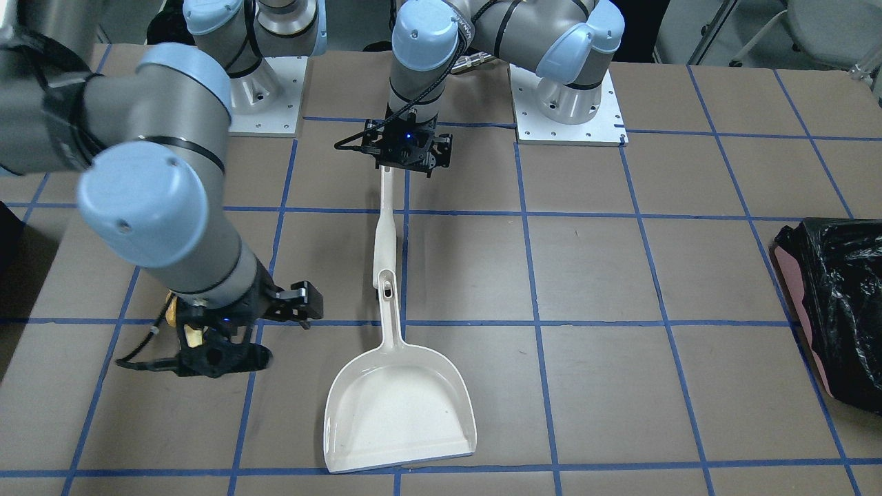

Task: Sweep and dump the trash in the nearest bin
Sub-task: 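Grasp the white brush handle with the left gripper while the right grasps the dustpan handle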

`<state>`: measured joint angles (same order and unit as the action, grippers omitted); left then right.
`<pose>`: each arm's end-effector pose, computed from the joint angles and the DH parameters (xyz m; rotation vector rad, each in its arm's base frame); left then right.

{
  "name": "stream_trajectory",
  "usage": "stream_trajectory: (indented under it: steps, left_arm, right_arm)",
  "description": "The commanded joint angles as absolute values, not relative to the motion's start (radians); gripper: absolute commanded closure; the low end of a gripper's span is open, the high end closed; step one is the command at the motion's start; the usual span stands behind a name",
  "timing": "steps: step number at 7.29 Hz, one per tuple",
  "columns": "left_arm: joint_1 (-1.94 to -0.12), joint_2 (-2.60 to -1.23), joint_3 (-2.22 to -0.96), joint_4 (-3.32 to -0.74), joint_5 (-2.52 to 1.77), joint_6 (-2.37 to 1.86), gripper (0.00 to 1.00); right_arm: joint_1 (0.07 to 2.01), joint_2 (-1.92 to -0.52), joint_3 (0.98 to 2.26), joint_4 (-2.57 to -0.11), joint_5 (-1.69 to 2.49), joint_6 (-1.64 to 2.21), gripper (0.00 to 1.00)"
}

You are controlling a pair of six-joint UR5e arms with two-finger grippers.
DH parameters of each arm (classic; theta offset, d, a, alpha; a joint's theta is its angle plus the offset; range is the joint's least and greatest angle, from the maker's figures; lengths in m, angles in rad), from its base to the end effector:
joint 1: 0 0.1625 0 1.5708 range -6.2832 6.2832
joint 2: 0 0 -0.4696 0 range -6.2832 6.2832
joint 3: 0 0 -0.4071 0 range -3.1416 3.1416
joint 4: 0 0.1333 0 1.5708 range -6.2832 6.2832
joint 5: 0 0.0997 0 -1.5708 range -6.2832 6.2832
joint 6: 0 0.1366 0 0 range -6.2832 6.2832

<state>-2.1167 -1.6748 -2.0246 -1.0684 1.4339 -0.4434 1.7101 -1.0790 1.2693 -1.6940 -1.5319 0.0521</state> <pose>-0.3823 -0.3366 0.2734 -0.1501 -3.0388 -0.1732 0.2361 -0.6857 0.3566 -0.1334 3.1045 0.1096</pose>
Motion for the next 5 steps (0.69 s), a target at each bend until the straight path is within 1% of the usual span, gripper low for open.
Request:
stream_trajectory:
  steps: [1, 2, 3, 5]
  left_arm:
    - [-2.160, -1.733, -2.025, -1.033, 1.436, -0.489, 0.05]
    - [-2.177, -1.756, -2.026, -1.020, 1.440, -0.511, 0.07]
    - [-2.181, -1.772, -2.026, -1.017, 1.439, -0.511, 0.14]
    - [-2.206, -1.795, -2.028, -1.017, 1.440, -0.515, 0.14]
  right_arm:
    - [1.810, -0.985, 1.264, -1.723, -1.531, 0.136, 0.10]
    - [1.865, -0.965, 1.262, -1.726, -1.535, 0.156, 0.10]
    - [1.877, -0.962, 1.269, -1.724, -1.532, 0.150, 0.10]
    - [1.887, -0.942, 1.275, -1.721, -1.540, 0.135, 0.11]
